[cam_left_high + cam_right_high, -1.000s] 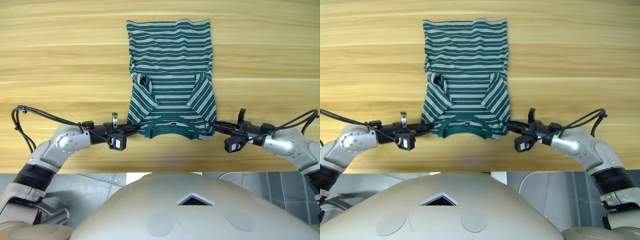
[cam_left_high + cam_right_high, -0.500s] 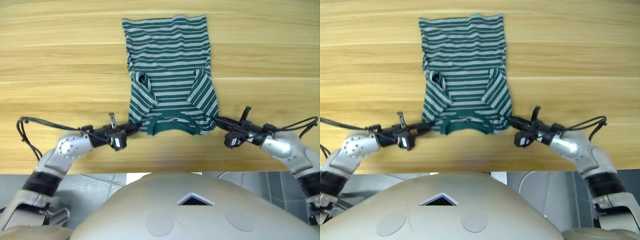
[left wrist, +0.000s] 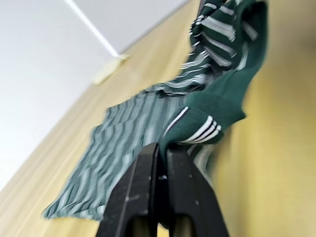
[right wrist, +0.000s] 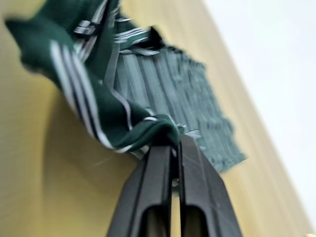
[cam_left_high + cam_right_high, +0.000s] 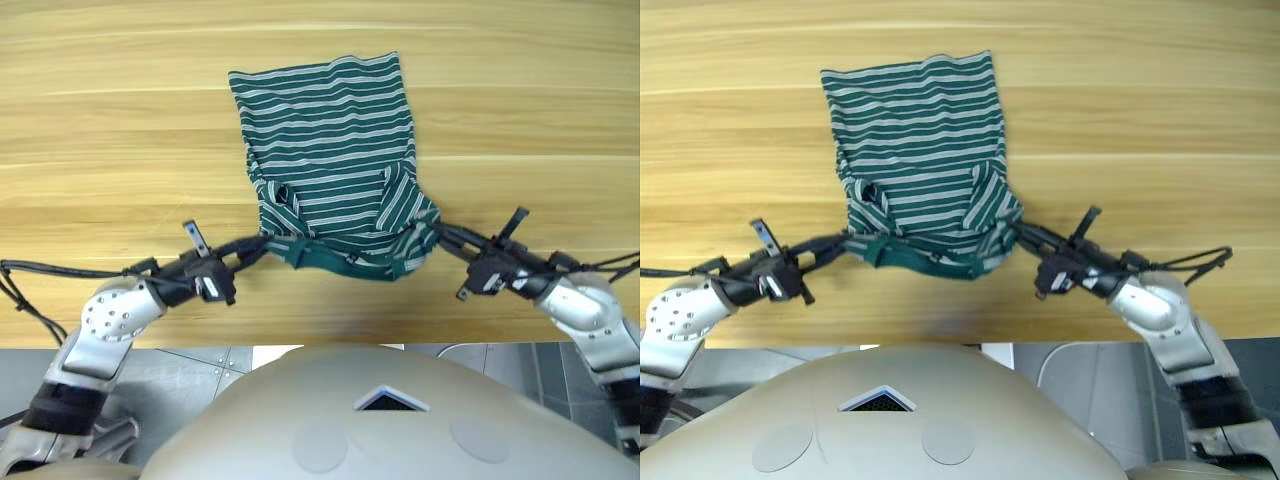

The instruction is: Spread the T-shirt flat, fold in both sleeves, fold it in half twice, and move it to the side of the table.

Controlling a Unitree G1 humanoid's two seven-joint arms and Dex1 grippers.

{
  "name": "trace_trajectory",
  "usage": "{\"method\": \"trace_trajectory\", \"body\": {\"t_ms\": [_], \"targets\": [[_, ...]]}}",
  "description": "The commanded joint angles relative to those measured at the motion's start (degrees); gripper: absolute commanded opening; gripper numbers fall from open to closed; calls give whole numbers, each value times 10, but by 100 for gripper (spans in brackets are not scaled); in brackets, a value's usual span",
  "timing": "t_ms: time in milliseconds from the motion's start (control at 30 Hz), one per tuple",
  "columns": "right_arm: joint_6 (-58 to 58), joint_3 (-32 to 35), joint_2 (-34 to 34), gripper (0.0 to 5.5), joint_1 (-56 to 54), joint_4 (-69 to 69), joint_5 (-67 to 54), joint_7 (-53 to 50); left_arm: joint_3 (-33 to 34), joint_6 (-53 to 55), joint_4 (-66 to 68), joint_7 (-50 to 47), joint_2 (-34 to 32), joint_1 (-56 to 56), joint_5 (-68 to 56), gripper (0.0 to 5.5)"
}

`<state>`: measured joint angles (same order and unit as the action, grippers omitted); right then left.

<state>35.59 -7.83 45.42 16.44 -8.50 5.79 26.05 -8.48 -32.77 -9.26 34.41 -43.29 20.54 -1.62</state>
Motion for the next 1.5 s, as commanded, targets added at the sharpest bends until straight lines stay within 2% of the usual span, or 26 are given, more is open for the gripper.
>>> {"method": "trace_trajectory", "body": {"t_ms": [33, 367, 700, 967, 1267, 1300, 1367, 1500], "targets": [[-38, -16, -67, 0, -100, 54, 9, -8, -18, 39, 62, -23, 63, -78, 31, 6], [-92, -17, -185, 0, -349, 297, 89, -110, -12, 62, 243, -96, 152, -273, 106, 6], [-60, -82, -262, 0, -548, 621, 207, -245, 2, 41, 450, -186, 201, -417, 135, 6], [-76, -117, -312, 0, -640, 785, 245, -316, 3, 9, 597, -228, 214, -494, 152, 6], [-123, -127, -342, 0, -683, 841, 255, -341, 0, -7, 722, -272, 233, -566, 164, 6], [-130, -128, -346, 37, -686, 844, 256, -340, -2, -6, 734, -272, 236, -573, 166, 6], [-146, -130, -355, 80, -695, 851, 257, -337, 0, 10, 766, -267, 246, -595, 164, 60], [-187, -118, -372, 140, -715, 862, 247, -344, 4, 41, 810, -263, 262, -621, 162, 116]]}}
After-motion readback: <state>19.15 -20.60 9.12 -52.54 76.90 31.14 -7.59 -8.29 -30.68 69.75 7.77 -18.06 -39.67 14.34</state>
